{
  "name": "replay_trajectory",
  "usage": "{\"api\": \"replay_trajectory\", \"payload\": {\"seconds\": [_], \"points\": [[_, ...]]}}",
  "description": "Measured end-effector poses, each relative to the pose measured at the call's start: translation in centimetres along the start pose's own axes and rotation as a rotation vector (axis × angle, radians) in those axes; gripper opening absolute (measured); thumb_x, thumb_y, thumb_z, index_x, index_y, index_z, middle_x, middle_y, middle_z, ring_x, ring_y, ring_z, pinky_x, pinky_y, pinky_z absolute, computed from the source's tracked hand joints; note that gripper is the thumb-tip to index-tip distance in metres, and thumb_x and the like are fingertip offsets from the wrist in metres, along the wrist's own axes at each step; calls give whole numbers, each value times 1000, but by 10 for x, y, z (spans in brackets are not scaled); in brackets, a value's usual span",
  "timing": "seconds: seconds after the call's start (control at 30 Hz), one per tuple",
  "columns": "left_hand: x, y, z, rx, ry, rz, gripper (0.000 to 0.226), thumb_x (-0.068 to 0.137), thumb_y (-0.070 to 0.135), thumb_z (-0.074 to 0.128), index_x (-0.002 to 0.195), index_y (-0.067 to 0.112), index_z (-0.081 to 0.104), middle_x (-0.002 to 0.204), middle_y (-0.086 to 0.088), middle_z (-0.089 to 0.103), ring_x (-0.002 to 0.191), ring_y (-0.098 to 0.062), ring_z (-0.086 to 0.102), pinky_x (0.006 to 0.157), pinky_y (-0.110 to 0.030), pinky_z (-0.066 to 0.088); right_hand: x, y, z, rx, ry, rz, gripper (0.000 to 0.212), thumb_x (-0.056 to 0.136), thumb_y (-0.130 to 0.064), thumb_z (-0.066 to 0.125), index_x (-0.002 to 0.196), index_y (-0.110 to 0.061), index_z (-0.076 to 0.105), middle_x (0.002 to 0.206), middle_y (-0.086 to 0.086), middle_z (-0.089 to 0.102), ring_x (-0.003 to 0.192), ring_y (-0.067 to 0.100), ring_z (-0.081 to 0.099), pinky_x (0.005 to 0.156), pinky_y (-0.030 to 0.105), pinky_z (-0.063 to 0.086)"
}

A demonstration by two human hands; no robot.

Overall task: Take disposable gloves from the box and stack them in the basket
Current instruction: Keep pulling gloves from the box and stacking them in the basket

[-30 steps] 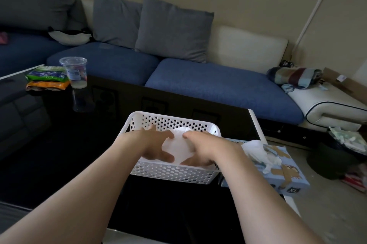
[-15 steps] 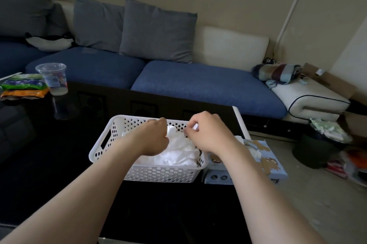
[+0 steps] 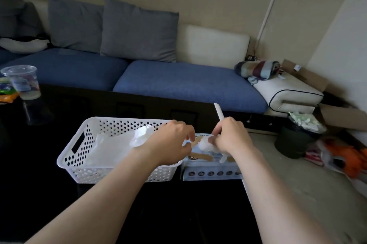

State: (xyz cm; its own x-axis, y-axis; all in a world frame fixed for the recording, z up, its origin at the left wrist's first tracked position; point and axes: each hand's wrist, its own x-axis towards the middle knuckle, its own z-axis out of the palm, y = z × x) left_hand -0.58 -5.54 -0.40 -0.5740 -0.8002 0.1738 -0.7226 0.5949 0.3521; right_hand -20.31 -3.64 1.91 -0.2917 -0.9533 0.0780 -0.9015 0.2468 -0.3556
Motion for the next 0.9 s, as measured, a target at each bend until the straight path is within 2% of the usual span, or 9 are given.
{"api": "replay_trajectory", "payload": {"seconds": [0.13,0.27,0.33,0.4,0.5,0.57,0.7,0.77,0.9], "points": [[10,11,13,-3,50,-39,25,97,40,61,119,30,67,119,9,66,114,-15,58,101,-42,48,10,15,6,43,1,-51,16,99,-22,68,90,-24,82,96,6,72,78,23,68,67,33,57],[18,16,25,-63,79,-70,35,93,46,66,123,29,64,121,7,66,111,-17,62,100,-43,49,9,23,6,156,76,-183,26,106,-16,58,89,-17,78,90,-1,69,75,15,62,59,25,44],[21,17,30,-25,50,-55,46,88,56,70,126,32,60,120,9,66,111,-16,62,100,-42,46,8,25,8,187,92,-223,28,109,-17,52,88,-14,70,90,0,67,79,20,62,65,30,49],[22,19,33,35,32,-33,56,84,65,72,127,35,55,120,11,66,113,-13,63,101,-44,44,9,30,12,211,100,-204,29,111,-21,44,92,-13,64,93,5,66,86,24,61,73,38,50],[23,19,34,79,18,-16,61,82,72,69,131,40,53,122,14,68,116,-11,63,102,-44,42,14,40,15,296,103,-112,34,115,-27,35,101,-10,61,94,5,62,81,17,57,64,30,42],[23,20,33,90,14,-6,62,83,74,67,134,42,53,123,15,68,116,-10,63,103,-44,41,15,45,16,352,106,-82,36,115,-31,35,101,-10,60,92,4,62,76,12,56,59,26,38],[21,22,29,136,-66,2,72,78,78,68,139,43,49,123,14,64,111,-13,63,103,-44,39,16,45,19,473,107,-96,37,115,-31,38,84,-17,51,79,1,56,67,14,50,59,29,37],[21,23,27,177,-134,5,82,71,80,73,137,43,41,122,12,61,108,-17,62,101,-47,41,17,43,22,434,142,-114,35,115,-32,39,90,-14,56,82,2,60,71,17,55,61,32,41],[22,25,25,156,-149,22,90,67,71,84,132,43,29,116,8,62,101,-21,62,99,-51,44,22,39,28,360,224,-86,36,115,-34,39,99,-10,61,89,5,65,81,20,62,61,32,41]]}}
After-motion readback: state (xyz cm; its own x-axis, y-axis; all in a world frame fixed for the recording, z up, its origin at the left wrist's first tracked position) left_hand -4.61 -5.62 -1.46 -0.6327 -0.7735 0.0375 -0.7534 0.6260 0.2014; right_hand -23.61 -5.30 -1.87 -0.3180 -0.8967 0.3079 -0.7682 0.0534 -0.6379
